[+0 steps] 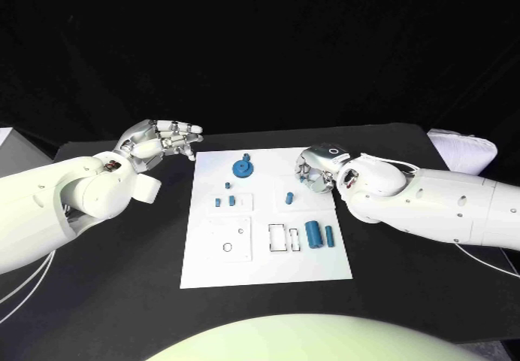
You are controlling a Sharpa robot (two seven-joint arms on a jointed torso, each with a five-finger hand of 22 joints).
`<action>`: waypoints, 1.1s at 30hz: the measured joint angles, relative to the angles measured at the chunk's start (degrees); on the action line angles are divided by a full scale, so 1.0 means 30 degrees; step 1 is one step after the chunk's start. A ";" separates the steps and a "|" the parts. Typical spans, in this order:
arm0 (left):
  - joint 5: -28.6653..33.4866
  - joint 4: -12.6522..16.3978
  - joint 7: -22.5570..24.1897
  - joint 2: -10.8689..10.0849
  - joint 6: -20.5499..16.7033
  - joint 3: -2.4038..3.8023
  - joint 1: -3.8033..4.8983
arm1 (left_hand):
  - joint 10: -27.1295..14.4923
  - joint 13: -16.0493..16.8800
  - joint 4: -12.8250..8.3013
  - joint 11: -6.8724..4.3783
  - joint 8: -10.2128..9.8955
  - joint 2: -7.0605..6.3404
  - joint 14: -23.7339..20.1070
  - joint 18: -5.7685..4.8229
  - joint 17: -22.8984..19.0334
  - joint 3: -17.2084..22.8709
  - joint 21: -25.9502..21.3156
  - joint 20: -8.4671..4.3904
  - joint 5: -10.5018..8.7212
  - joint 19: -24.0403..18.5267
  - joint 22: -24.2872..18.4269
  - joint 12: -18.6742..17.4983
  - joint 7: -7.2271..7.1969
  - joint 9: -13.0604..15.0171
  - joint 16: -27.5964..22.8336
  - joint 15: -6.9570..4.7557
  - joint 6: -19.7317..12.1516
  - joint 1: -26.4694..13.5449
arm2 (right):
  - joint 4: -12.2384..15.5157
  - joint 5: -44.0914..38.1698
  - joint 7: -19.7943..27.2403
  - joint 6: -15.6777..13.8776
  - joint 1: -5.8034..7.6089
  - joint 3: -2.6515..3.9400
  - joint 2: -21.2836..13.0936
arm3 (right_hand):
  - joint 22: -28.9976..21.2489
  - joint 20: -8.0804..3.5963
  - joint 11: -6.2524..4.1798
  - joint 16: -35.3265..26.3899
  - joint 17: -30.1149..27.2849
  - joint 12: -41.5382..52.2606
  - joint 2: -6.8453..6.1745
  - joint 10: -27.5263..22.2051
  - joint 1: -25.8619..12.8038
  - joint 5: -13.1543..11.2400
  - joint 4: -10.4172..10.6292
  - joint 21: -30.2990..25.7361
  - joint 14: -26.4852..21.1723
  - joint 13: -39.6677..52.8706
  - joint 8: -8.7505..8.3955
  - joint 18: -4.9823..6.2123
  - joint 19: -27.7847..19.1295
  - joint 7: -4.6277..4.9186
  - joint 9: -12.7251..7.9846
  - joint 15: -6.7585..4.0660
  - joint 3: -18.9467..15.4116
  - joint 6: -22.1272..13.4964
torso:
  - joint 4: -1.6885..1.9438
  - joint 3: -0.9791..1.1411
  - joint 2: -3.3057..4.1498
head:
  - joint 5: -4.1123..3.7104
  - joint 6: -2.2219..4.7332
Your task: Assemble the parts on the task board
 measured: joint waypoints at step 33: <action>0.0000 -0.0126 -0.0123 0.0220 -0.0001 -0.0001 -0.0003 | -0.0068 -0.0042 0.0001 -0.0068 0.0000 0.0000 0.0000 0.0000 -0.0039 0.0001 -0.0074 -0.0071 0.0000 0.0068 -0.0044 0.0000 0.0067 -0.0018 -0.0073 0.0000 -0.0067 0.0000 | 0.4058 0.1503 0.0428 -0.2155 -0.0091 0.0126 0.0644 | -0.0008 0.0003 0.0025 -0.0002 -0.0045 -0.0066 -0.0009 0.0107 0.0003 -0.0070 -0.0060 0.0071 0.0002 0.0111 0.0041 0.0000 0.0000 0.0035 0.0090 0.0004 0.0052 0.0035 | 0.0015 -0.0046 -0.0018 | 0.0996 0.0163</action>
